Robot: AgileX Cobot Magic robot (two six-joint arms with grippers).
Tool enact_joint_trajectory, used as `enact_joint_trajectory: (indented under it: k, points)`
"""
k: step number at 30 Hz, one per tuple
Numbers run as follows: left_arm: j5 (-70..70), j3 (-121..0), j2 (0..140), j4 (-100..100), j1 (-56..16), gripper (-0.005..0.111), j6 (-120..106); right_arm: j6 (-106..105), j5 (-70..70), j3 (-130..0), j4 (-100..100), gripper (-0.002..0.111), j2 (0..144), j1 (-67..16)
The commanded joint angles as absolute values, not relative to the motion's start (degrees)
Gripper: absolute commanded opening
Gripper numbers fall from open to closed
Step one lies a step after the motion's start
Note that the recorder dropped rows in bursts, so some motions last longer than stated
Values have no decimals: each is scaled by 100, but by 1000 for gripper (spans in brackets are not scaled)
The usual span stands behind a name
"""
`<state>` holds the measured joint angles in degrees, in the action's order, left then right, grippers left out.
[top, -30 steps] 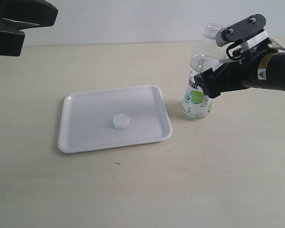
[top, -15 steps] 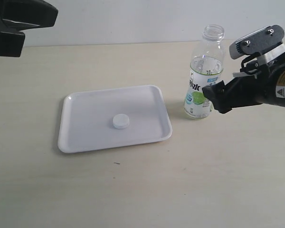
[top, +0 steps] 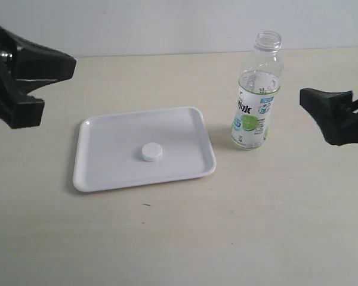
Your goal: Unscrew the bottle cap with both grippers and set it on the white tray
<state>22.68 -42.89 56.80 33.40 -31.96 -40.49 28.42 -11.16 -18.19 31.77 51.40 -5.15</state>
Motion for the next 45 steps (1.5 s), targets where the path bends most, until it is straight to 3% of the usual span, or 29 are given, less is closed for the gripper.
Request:
enact_joint_trajectory:
  k: [1,13,30,35,39,45]
  points:
    - [1855,-3649,5017,3777,-3197,0,-4320,3022,-806,-1631,3065,91,4104,-504]
    - [1937,-2949,3618,3865,-3197,0,-4303,3011,-733,-1631,3039,91,2772,-504]
    - [1751,-2949,3563,3603,-3197,0,-4499,3011,-733,-1631,3039,91,2711,-504]
    - [1762,-2949,2977,3573,-3175,0,-4499,3011,-719,-1631,3039,91,2710,-504]
    - [1811,-2949,2359,3610,-2923,0,-4476,3011,-719,-1631,3039,91,2710,-504]
    - [1808,-2528,1360,3728,-1859,0,-4456,3011,-719,-1631,3039,91,2710,-504]
